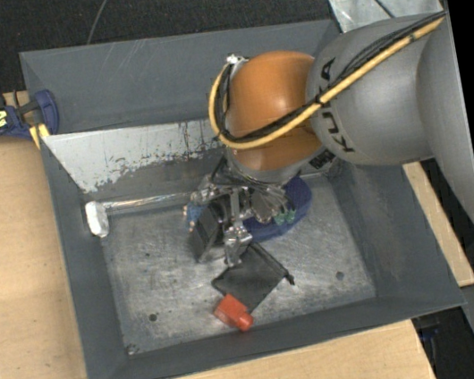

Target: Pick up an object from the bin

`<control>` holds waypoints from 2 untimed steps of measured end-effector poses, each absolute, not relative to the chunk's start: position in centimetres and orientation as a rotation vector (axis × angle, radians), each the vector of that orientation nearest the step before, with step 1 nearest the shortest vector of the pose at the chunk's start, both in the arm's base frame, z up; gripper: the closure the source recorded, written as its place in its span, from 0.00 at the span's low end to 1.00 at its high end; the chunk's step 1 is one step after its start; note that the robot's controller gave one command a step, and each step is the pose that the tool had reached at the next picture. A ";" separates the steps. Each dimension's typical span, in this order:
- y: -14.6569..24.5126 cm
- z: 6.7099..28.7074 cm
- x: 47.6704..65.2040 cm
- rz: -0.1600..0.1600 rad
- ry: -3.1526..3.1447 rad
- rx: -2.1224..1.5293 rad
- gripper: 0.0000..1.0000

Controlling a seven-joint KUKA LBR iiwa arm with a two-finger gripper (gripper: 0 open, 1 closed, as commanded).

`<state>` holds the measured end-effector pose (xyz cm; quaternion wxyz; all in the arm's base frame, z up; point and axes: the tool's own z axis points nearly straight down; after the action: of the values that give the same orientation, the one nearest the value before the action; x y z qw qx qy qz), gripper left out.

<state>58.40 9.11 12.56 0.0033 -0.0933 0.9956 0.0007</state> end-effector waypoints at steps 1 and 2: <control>8.8 12.1 58.7 -0.001 3.094 -0.507 0.00; 8.7 12.1 59.1 -0.001 3.064 -0.635 0.00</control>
Offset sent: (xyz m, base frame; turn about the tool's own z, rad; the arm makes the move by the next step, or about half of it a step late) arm 0.0252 -0.0210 -0.0556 -0.5795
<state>59.10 8.73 12.14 0.0063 -0.2030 0.9792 -0.0004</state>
